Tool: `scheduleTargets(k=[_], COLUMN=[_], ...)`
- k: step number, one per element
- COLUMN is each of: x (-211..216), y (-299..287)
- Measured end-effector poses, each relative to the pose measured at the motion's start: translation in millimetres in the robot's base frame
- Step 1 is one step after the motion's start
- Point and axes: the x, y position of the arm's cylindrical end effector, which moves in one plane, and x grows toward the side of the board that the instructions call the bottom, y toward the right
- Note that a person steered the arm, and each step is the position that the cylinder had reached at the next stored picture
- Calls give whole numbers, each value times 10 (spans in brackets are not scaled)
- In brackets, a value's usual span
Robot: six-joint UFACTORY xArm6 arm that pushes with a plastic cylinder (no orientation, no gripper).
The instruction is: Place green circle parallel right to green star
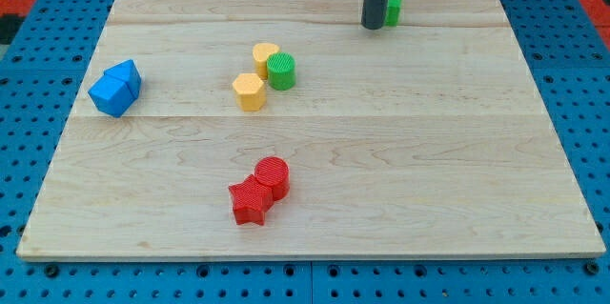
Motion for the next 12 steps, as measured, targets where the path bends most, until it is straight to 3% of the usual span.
scheduleTargets(k=[1,3,5,7,9,12], x=[30,1183,1126,1015,896,657], y=[55,-245,-1543,-1693,-2464,-2157])
